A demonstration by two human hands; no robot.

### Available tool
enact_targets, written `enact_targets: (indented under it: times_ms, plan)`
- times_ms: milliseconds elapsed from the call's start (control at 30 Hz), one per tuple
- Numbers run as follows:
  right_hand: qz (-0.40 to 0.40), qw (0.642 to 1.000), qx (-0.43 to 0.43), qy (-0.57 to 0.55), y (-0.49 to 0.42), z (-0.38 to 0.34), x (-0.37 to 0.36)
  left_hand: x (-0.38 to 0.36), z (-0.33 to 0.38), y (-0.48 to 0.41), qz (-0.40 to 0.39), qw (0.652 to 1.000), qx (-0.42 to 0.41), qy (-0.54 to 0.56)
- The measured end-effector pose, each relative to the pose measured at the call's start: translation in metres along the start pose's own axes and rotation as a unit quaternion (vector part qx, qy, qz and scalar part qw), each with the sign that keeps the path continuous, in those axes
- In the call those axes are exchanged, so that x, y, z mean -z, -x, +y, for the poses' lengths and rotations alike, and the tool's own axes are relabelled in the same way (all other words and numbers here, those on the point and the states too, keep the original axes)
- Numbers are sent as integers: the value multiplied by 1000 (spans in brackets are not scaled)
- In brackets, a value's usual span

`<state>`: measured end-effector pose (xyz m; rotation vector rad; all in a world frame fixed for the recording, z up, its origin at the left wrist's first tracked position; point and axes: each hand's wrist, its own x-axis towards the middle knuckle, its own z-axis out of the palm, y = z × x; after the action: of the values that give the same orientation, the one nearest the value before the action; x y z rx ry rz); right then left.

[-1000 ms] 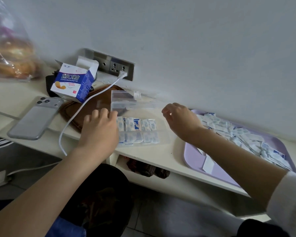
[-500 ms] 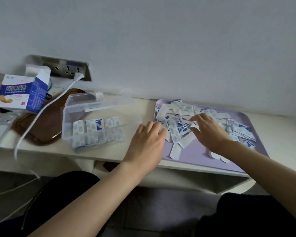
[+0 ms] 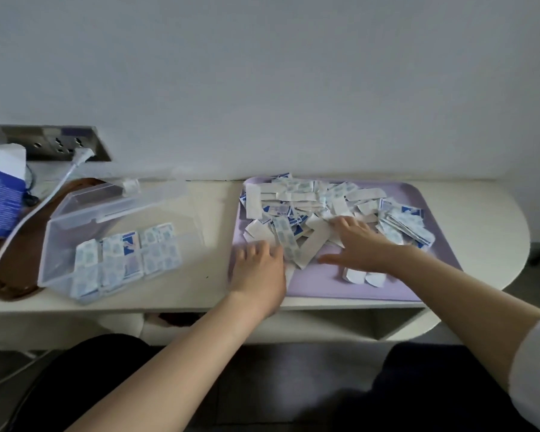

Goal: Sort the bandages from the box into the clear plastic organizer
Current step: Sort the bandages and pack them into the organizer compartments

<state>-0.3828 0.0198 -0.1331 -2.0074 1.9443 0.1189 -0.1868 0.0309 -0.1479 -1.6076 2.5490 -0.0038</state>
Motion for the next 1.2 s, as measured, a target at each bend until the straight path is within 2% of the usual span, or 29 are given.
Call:
enact_targets:
  times_ms: [100,167,267,367,433,567,733,1000,1200]
  plan:
    - [34,999,4,-26,0,-2,5,13,13,-3,38,999,1,23]
    - [98,993,-9,-61,0,3,11,19,22,-7,67,996,-16,52]
    - [170,979,-80,-76,-1,26,17,21,36,-18,74,991,-62,91]
    - [104,970,-214,-48,2,58,11,20,49,-28,51,989,-106,94]
    - [62,959,-264,-88,7,71,7,17,54,-33,25,989,-110,93]
    - [86,973,-197,-83,10,70,5,10,55,-37,-24,990,-108,93]
    - [119,984,-129,-36,11,61,7,9,53,-35,-37,989,-118,86]
    - [141,978,-153,-34,14,68,11,8,50,-37,-49,986,-118,110]
    - [128,986,-101,-30,14,42,8,7,49,-39,-46,982,-109,146]
